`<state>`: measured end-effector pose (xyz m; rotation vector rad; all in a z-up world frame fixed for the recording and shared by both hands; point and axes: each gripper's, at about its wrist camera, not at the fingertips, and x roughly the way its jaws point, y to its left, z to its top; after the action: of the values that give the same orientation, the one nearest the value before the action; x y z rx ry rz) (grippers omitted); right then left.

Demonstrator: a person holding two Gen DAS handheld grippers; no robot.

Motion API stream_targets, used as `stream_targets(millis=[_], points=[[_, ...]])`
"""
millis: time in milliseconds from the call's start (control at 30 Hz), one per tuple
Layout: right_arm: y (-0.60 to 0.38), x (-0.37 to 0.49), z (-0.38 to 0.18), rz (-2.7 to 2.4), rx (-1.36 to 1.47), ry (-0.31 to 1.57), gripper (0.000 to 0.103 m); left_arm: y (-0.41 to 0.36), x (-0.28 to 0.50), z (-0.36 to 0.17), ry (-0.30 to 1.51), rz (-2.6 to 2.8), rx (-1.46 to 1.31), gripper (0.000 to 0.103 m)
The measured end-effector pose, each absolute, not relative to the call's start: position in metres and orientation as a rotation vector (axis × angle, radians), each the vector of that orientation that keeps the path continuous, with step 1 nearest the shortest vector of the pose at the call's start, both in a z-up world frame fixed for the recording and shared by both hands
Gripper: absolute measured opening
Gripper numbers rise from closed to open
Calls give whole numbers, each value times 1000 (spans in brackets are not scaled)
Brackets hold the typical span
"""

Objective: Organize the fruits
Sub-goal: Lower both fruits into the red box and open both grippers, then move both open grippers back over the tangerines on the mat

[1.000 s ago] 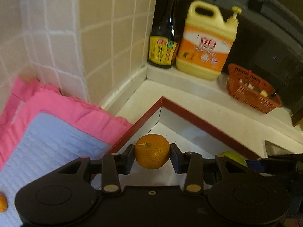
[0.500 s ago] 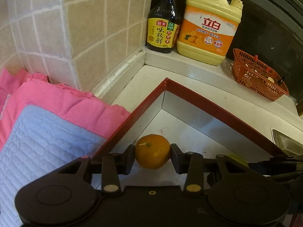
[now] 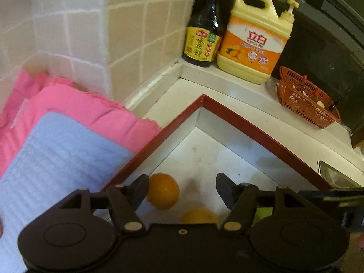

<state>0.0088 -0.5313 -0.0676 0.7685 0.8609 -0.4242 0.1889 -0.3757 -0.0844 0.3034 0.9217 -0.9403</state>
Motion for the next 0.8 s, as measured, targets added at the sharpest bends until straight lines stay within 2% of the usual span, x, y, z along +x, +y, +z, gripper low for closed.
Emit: stream_targets(millis=[233,467,633,700,800], points=[[-512,-3,-42,-392,718,849,62,-307,176,-56,906,-905,181,78],[-477,-3,-24,-376,659,848,77,-209,138,-41,890,-829,80,79],[-443,8,-13,-330,598,844,77,-137,114,-37,881,-729,111,80],[-429,14,-11,-302,583,851,82,-110,110,-36,877,-678,106,80],[-409,23,-8,-256,562,861,83,-66,102,-42,904,-598,71,80]])
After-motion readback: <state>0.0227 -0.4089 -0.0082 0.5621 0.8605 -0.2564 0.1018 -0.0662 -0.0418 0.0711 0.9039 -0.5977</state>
